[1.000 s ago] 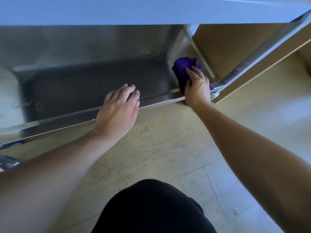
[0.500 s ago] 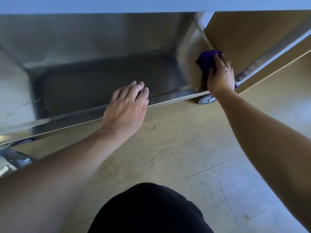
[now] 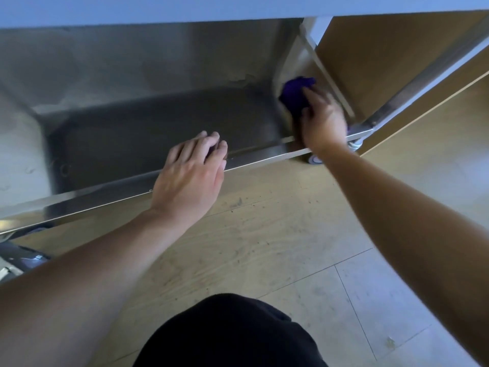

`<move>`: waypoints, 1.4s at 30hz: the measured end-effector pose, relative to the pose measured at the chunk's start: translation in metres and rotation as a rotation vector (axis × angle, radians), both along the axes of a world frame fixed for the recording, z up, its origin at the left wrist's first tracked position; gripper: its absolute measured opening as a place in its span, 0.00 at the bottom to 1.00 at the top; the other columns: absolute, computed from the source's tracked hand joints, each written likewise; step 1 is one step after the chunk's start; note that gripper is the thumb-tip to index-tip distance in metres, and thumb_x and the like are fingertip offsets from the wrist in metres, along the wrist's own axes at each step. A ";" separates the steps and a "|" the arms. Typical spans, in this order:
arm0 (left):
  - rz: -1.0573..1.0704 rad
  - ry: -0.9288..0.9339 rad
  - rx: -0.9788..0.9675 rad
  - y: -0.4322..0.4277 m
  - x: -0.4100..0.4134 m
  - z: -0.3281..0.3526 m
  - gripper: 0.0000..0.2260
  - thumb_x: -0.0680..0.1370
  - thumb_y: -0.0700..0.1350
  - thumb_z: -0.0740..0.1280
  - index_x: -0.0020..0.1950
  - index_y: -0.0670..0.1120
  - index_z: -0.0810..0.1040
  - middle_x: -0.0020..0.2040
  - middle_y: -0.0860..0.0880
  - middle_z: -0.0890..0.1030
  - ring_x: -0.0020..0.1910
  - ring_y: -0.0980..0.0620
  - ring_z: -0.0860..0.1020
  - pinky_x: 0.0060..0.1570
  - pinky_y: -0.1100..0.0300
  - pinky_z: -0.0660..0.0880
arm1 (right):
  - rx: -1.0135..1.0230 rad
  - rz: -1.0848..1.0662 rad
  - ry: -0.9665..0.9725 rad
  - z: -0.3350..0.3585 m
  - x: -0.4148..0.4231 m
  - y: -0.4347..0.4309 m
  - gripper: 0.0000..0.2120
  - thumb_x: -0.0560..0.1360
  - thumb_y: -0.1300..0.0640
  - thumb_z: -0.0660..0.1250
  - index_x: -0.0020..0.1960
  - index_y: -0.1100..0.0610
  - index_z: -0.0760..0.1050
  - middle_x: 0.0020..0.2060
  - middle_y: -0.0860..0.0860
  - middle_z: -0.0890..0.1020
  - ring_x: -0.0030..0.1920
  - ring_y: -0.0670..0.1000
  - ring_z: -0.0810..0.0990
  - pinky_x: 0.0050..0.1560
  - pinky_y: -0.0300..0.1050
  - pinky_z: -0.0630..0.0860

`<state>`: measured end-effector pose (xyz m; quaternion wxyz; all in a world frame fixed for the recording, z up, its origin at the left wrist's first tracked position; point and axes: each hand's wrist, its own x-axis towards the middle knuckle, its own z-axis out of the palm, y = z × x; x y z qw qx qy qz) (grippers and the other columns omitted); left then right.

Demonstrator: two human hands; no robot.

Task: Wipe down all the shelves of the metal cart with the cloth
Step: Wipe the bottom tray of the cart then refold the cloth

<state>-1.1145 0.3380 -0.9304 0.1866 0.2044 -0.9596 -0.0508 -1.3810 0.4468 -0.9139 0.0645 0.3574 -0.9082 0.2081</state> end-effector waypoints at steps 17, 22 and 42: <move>-0.002 -0.020 -0.014 0.001 0.001 0.001 0.16 0.83 0.46 0.55 0.67 0.43 0.74 0.67 0.46 0.75 0.69 0.44 0.72 0.62 0.48 0.69 | 0.004 0.123 0.043 -0.002 0.031 -0.034 0.23 0.76 0.62 0.59 0.70 0.54 0.71 0.71 0.53 0.71 0.67 0.60 0.70 0.69 0.50 0.67; 0.018 -0.022 -0.028 0.004 -0.002 0.000 0.16 0.83 0.45 0.55 0.68 0.43 0.75 0.67 0.46 0.75 0.69 0.44 0.72 0.63 0.48 0.68 | 0.033 -0.234 -0.051 0.003 -0.037 -0.014 0.24 0.78 0.61 0.56 0.73 0.53 0.66 0.74 0.53 0.65 0.74 0.58 0.61 0.73 0.54 0.61; 0.036 -0.068 -0.006 0.008 -0.006 0.000 0.18 0.82 0.44 0.54 0.69 0.42 0.73 0.68 0.45 0.74 0.69 0.44 0.71 0.63 0.49 0.66 | -0.020 -0.124 -0.117 0.000 -0.036 -0.066 0.26 0.75 0.62 0.58 0.73 0.53 0.66 0.74 0.52 0.65 0.73 0.57 0.63 0.73 0.50 0.62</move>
